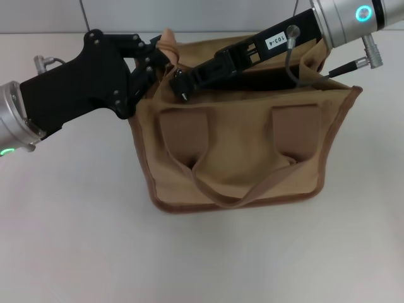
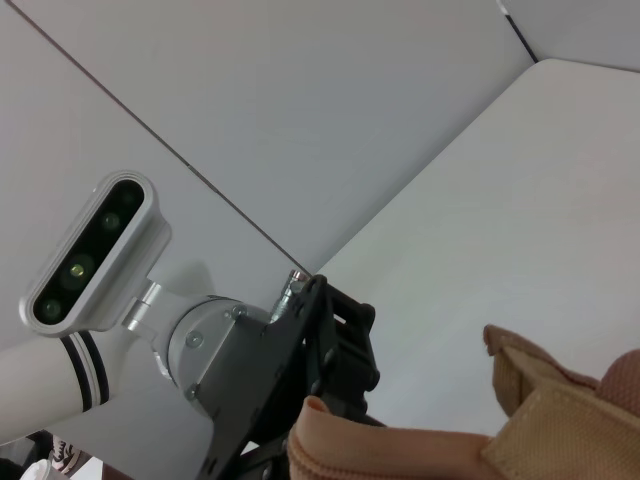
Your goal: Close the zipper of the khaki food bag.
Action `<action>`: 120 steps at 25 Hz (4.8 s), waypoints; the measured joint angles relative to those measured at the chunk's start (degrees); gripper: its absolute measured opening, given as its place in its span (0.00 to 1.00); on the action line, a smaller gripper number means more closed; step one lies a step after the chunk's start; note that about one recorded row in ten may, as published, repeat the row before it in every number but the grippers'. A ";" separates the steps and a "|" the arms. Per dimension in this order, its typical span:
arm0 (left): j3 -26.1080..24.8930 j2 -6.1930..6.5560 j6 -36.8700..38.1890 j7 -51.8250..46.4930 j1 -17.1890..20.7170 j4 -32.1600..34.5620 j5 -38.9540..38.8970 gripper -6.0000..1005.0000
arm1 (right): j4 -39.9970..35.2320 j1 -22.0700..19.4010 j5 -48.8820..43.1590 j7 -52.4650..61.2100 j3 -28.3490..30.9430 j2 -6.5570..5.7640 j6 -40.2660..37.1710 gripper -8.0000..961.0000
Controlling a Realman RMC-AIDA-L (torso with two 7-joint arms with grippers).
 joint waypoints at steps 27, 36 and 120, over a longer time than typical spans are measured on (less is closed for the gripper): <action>0.31 -0.24 -2.28 0.03 -2.53 -2.41 -2.36 0.04 | -1.63 -1.28 0.07 -0.52 -0.85 0.27 0.50 0.25; 0.21 -0.19 -2.05 0.04 -2.56 -2.41 -2.36 0.04 | -2.05 -1.43 0.06 -1.46 -0.86 0.25 1.25 0.13; -2.20 0.37 -4.42 -2.95 -0.58 -1.67 -6.48 0.05 | -21.04 -28.62 19.18 -12.92 19.63 -2.92 -17.18 0.07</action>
